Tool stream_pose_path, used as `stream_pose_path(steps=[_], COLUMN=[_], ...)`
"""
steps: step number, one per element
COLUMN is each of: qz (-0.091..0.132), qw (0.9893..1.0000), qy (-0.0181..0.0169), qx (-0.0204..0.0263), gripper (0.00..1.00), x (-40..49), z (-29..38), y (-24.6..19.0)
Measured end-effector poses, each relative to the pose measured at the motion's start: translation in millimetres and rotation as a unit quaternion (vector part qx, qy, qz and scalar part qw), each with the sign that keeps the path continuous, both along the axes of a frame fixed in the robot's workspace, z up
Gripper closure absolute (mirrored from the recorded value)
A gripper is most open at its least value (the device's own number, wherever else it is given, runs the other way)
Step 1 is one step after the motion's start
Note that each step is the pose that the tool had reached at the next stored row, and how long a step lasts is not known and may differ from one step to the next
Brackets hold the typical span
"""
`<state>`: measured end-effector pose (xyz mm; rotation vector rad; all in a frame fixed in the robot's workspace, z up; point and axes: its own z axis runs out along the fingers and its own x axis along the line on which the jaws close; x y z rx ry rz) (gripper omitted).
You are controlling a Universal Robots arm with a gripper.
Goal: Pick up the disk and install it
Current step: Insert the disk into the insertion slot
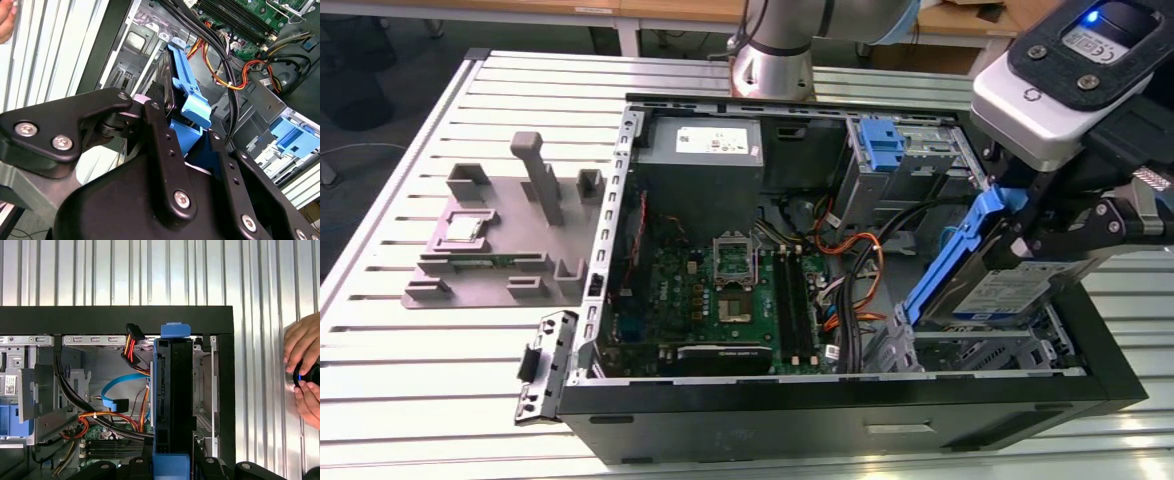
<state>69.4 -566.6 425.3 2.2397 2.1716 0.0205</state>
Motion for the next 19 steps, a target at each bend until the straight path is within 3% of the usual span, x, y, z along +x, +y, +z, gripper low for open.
stream_pose_path(steps=[19], qz=[0.0], qw=[1.0], qy=[0.0], qx=[-0.0018], gripper=[0.63], x=[0.0], z=[-9.5], y=[-1.3])
